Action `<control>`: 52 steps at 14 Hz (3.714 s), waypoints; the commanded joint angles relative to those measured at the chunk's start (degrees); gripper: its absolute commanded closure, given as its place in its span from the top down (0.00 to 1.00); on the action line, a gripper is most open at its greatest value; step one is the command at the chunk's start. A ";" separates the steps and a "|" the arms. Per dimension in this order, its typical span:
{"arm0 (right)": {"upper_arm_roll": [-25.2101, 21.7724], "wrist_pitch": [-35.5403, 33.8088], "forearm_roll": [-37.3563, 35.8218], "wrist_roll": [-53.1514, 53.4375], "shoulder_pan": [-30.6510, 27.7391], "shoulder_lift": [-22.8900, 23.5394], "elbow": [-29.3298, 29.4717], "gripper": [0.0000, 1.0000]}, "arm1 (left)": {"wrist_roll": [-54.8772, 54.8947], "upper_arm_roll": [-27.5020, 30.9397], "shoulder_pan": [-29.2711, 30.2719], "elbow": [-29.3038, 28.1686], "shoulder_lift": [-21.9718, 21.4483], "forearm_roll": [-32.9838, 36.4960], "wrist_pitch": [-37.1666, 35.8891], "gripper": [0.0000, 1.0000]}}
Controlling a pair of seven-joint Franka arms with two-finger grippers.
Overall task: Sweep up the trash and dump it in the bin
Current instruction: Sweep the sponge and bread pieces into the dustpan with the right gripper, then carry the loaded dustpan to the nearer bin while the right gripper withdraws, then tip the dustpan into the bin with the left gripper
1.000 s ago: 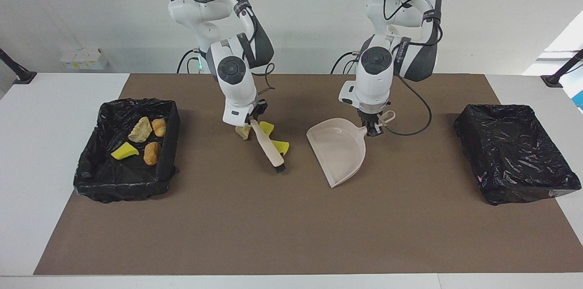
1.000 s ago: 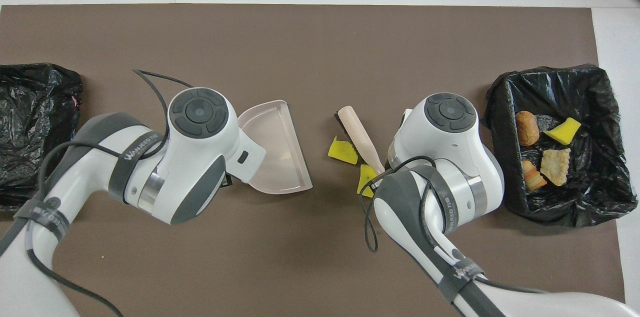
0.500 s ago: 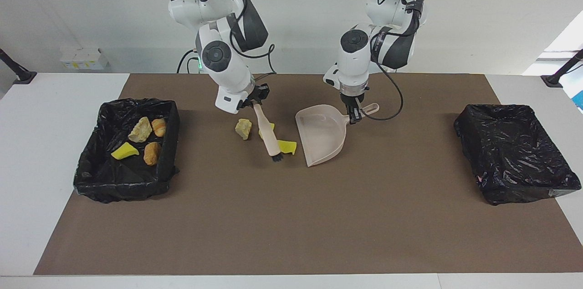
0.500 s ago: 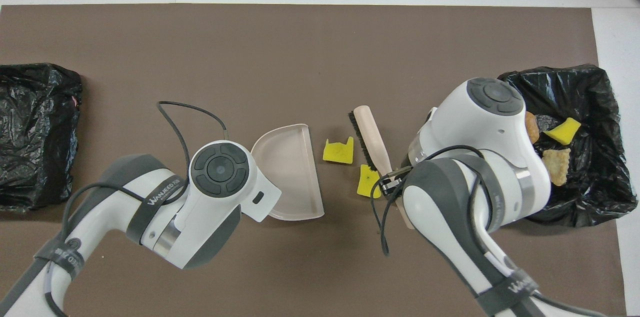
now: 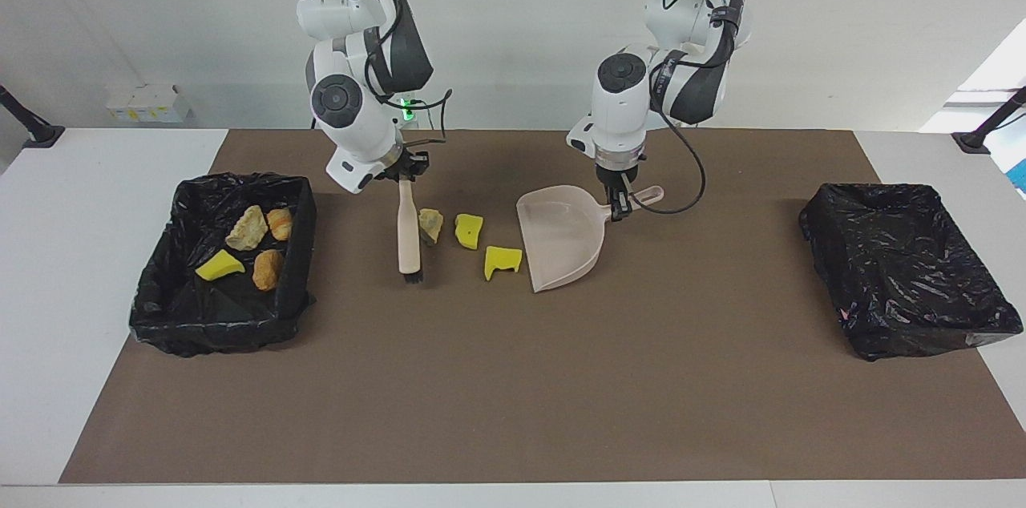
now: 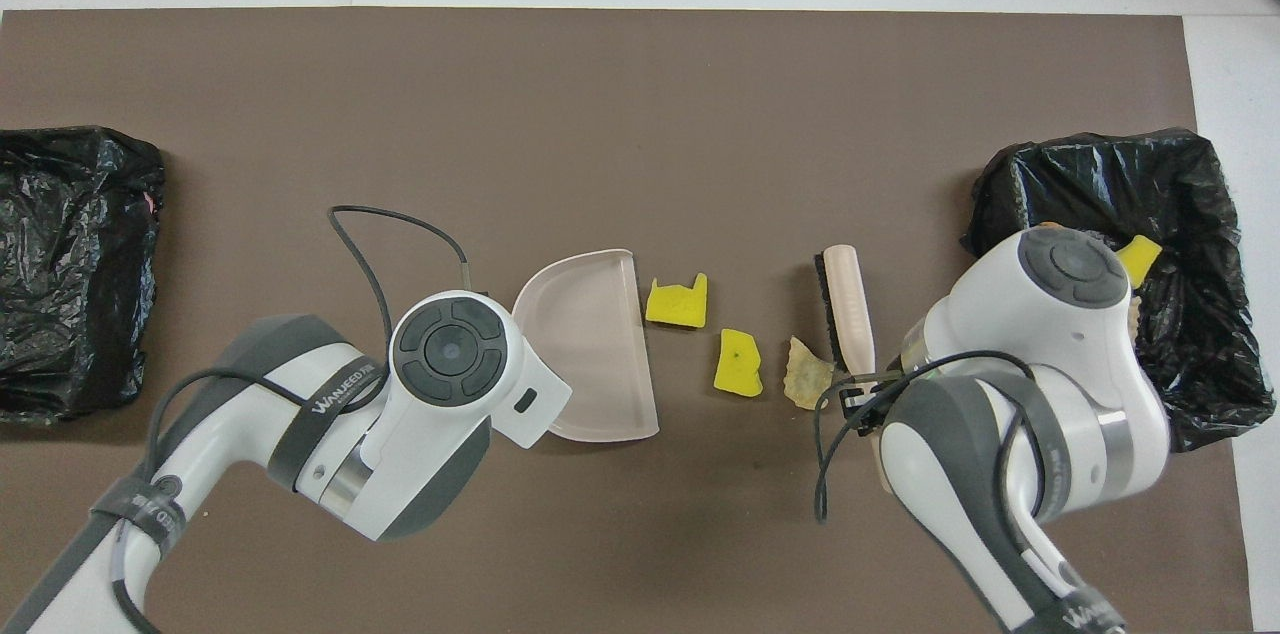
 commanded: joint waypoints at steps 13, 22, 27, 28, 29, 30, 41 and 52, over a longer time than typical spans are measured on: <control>1.73 12.27 2.66 17.79 18.17 15.48 10.73 0.00 | -0.24 0.71 -0.81 -4.69 -1.64 0.91 0.96 0.00; 1.47 2.54 9.26 11.82 16.71 12.97 15.42 0.00 | -0.33 0.71 2.87 -5.13 -1.29 0.91 3.85 0.00; 1.56 -1.53 4.88 11.63 15.90 8.83 14.54 0.00 | 3.87 0.89 9.01 -3.20 -1.80 0.90 5.01 0.00; 1.64 -1.01 4.87 12.86 17.99 8.13 13.84 0.00 | 6.76 0.89 11.38 -2.59 -2.77 0.90 4.48 0.00; 1.56 -0.83 4.78 16.17 20.36 8.04 13.57 0.00 | 9.75 0.89 13.93 -2.15 -3.39 0.73 3.78 0.00; 1.64 -0.48 4.78 19.43 21.87 8.21 13.48 0.00 | 12.82 0.97 16.31 -1.45 -4.70 0.47 2.90 0.00; 1.65 10.51 6.01 36.16 37.09 15.51 12.69 0.25 | 50.97 2.12 55.42 25.51 0.55 -5.26 -9.85 0.00; 0.24 -9.87 -6.02 17.98 25.07 11.91 29.73 1.00 | 41.87 2.47 54.83 26.95 7.94 39.98 1.49 0.00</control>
